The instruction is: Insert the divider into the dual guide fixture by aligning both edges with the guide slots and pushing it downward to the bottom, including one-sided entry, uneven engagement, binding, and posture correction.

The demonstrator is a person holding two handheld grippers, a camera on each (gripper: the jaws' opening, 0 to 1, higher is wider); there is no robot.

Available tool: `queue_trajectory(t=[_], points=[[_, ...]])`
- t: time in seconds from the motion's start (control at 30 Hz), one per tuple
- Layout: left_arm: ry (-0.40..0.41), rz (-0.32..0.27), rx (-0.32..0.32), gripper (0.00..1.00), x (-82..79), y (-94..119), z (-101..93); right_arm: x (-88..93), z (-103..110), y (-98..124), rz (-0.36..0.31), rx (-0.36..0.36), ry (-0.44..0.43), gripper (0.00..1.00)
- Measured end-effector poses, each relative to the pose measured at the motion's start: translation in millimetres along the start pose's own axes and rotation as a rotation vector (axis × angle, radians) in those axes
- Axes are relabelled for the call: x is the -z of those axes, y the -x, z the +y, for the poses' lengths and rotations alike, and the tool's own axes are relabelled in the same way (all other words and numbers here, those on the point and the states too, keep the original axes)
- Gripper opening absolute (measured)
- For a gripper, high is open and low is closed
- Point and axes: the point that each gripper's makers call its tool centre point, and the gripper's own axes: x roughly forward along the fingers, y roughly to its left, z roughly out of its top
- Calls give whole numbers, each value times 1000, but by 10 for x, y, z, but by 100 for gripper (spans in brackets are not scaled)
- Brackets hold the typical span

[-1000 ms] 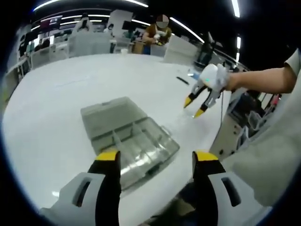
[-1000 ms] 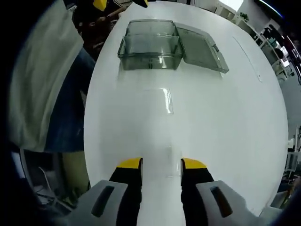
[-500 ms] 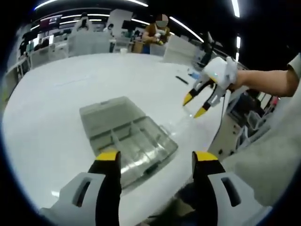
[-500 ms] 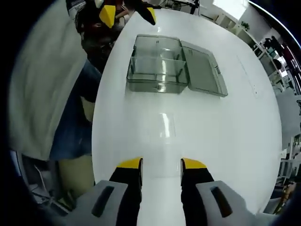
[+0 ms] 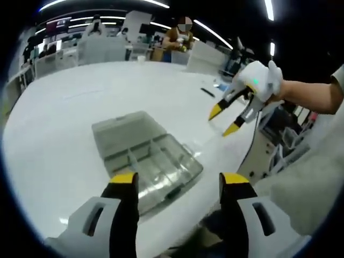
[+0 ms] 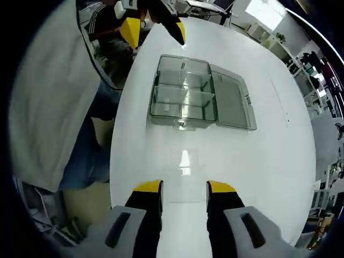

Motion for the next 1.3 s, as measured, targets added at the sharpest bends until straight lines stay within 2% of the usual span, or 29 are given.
queue_trajectory(t=[0.37, 0.5, 0.73, 1.3], points=[[-3, -7, 11, 59, -41, -13, 70, -314, -29, 29, -33, 32, 20, 27], [-9, 8, 15, 59, -28, -2, 139, -434, -67, 32, -51, 48, 13, 27], [4, 1, 21, 58, -69, -19, 209, -628, -119, 35, -86, 69, -1, 27], [39, -28, 45, 57, -140, -86, 127, -831, -93, 146, -138, 105, 15, 27]])
